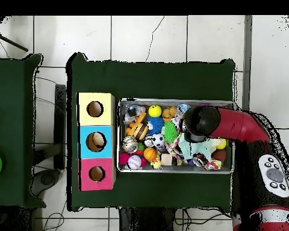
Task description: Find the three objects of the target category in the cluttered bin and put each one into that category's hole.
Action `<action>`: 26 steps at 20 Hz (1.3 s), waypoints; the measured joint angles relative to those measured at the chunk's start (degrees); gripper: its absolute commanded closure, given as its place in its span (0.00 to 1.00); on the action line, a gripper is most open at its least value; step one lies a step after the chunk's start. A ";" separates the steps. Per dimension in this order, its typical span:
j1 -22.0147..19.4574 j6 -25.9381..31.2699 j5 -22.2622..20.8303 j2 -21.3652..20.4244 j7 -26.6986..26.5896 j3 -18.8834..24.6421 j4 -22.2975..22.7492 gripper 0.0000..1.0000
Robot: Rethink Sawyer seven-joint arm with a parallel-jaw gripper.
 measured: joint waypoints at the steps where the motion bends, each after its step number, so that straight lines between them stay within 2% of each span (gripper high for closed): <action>1: 0.02 0.00 -0.33 0.64 0.00 0.47 0.00 0.00; 13: 1.86 -0.59 -1.05 5.05 0.00 3.61 -0.03 0.00; 19: 2.99 -0.79 -1.05 5.99 0.00 4.11 -0.12 0.00; 26: 3.36 -0.78 -1.06 7.23 0.00 4.80 -2.26 0.00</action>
